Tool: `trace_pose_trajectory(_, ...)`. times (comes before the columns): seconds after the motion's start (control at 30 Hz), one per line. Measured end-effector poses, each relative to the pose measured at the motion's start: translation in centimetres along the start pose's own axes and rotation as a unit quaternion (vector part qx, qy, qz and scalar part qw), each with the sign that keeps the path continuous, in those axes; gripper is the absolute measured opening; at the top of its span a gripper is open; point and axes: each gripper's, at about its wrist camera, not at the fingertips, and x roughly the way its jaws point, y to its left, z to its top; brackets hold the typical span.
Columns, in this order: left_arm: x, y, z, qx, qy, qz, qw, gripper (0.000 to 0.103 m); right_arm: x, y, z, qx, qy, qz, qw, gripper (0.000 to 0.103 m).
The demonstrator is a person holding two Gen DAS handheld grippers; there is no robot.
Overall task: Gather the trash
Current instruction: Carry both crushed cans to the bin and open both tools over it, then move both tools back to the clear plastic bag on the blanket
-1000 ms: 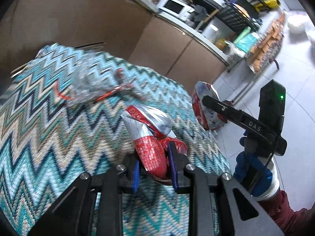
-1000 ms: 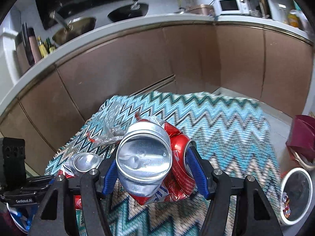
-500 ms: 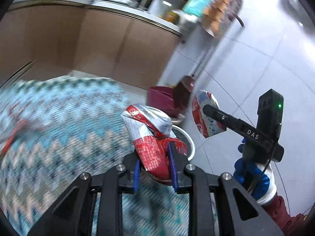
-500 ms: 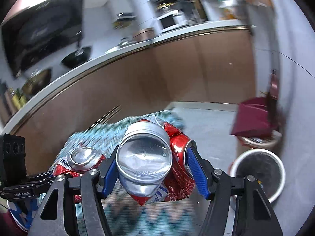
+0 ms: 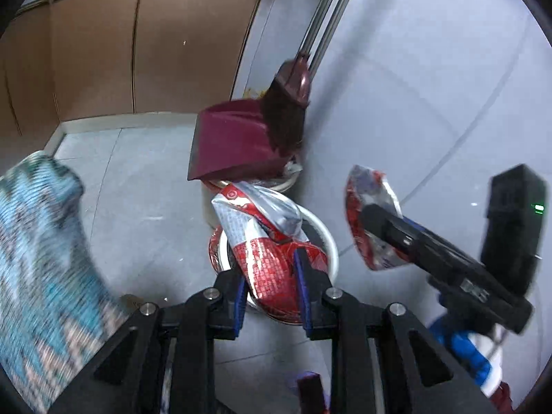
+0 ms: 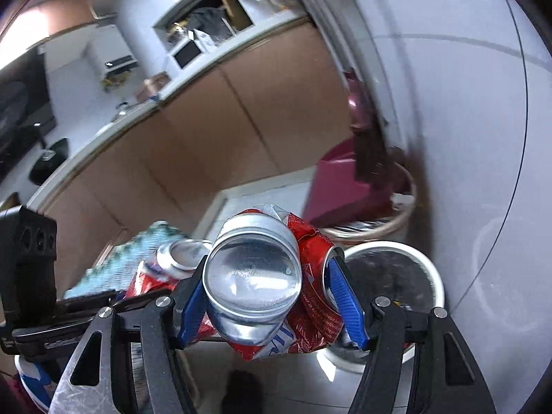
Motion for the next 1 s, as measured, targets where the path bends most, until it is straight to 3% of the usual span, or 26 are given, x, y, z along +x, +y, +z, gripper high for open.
trace_pose_trajectory(0.23, 7.9, 0.2, 0.9, -0.013, 0.05, -0.009, 0.9986, 0.024, 3.3, -3.1, 0.5, 0.013, 0.023, -0.036, 0.999, 0.066)
trace_pose_trajectory(0.4, 9.4, 1.1, 1.1, -0.044, 0.06, -0.03, 0.9968, 0.032, 4.4, -4.2, 0.3, 0.014, 0.035, -0.07, 0.997, 0.071)
trace_pose_trajectory(0.73, 3.3, 1.8, -0.2, -0.05, 0.011, -0.023, 0.9984, 0.036, 2.9, -3.0, -0.4, -0.001, 0.032, -0.094, 0.995, 0.076)
trace_pose_trajectory(1.0, -6.2, 1.8, -3.0, -0.036, -0.068, 0.026, 0.9967, 0.041, -2.0, 2.1, -1.4, -0.044, 0.008, -0.12, 0.992, 0.078)
